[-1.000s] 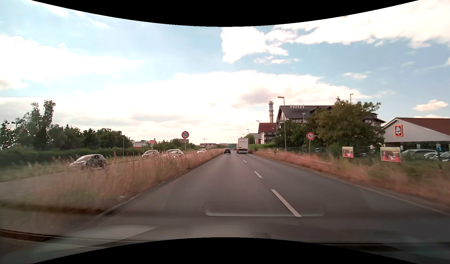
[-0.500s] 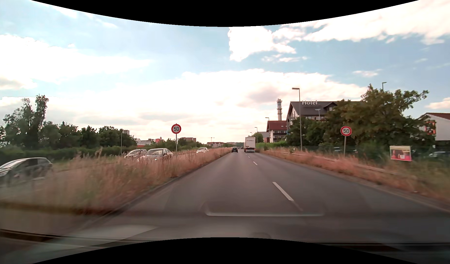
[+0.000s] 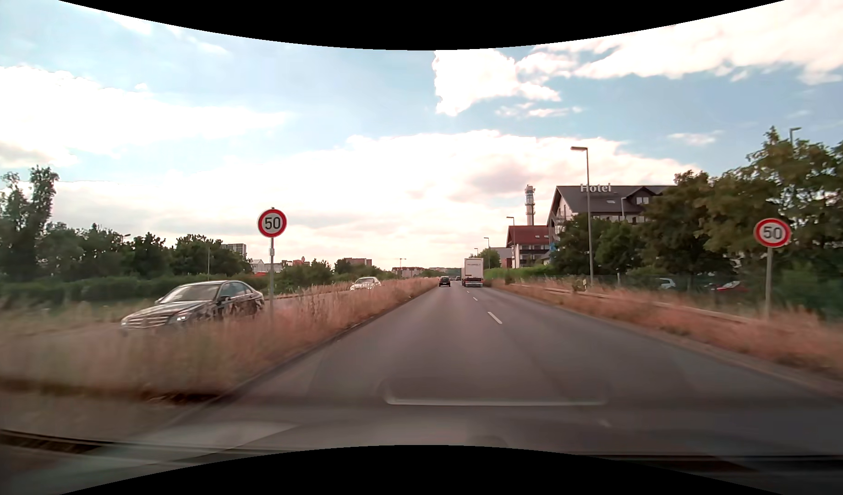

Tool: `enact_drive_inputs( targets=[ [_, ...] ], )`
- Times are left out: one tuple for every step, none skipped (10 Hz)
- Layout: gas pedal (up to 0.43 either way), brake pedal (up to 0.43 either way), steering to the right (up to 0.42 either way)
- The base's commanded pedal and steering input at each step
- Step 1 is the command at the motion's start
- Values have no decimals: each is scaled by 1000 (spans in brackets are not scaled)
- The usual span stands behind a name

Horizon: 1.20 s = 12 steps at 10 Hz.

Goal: Follow the waypoints while adhering to traffic rules and regulations

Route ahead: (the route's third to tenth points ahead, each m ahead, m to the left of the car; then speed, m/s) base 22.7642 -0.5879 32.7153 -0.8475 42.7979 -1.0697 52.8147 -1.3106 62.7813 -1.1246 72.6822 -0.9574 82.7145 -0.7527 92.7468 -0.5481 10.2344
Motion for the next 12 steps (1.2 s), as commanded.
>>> enact_drive_inputs(
  targets=[
    [220,0,-6],
    [220,0,-6],
    [220,0,-6],
    [220,0,-6],
    [220,0,-6],
    [220,0,-5],
    [220,0,-5],
    [220,0,-5],
    [220,0,-5],
    [220,0,-5],
    [220,0,-4],
    [220,0,-3]
  ],
)
